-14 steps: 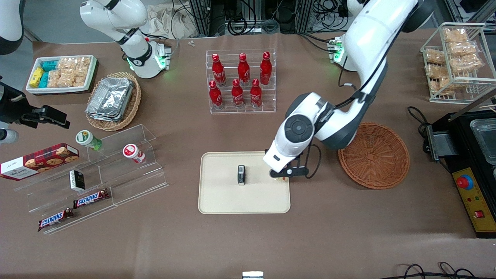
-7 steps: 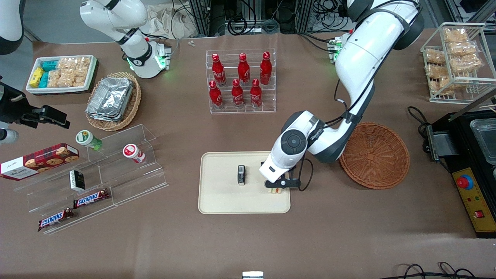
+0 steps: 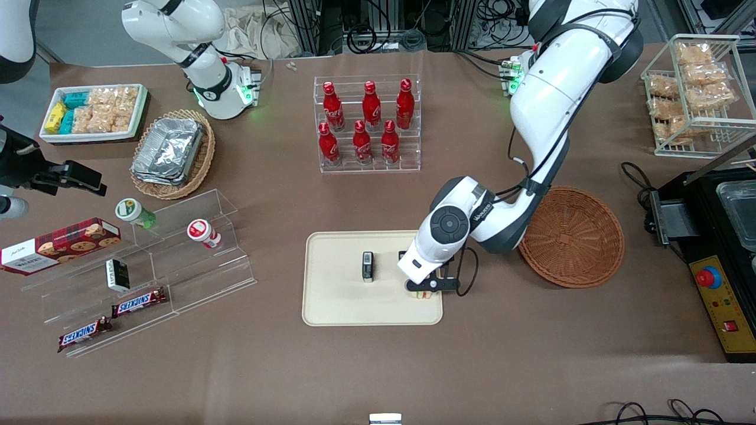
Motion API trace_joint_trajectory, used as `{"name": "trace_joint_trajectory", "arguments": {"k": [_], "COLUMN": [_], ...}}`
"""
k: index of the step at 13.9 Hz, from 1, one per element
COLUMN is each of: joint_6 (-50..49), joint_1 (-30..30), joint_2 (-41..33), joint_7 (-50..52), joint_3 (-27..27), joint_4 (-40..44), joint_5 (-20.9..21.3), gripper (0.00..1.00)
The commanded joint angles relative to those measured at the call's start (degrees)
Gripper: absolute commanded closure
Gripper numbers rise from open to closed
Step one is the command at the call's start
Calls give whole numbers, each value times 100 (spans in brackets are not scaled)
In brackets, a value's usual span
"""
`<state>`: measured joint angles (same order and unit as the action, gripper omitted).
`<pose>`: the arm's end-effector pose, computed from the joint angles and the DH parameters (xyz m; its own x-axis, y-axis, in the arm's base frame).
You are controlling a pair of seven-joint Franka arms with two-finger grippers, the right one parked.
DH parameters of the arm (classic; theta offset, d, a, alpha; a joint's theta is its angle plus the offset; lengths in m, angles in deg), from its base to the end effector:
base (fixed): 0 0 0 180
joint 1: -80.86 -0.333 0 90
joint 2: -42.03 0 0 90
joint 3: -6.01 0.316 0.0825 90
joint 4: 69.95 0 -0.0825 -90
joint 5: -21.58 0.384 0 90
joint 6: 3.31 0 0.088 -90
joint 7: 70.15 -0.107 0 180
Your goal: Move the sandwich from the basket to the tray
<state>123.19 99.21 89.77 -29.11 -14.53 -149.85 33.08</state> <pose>0.6082 -0.4111 0.2328 0.9987 0.0316 -0.0390 0.0352 -0.9947 0.0963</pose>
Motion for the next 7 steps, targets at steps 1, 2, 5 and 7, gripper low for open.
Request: {"name": "trace_joint_trajectory", "arguments": {"k": [1, 2, 5, 7], "joint_6": [77, 77, 77, 68], "joint_1": [11, 11, 20, 11], "joint_2": [86, 86, 77, 16], "joint_7": [-17, -16, 19, 62], "joint_3": [-12, -12, -12, -12], "joint_4": [168, 168, 168, 168], "joint_5": [98, 98, 98, 98], "gripper": [0, 0, 0, 0]}}
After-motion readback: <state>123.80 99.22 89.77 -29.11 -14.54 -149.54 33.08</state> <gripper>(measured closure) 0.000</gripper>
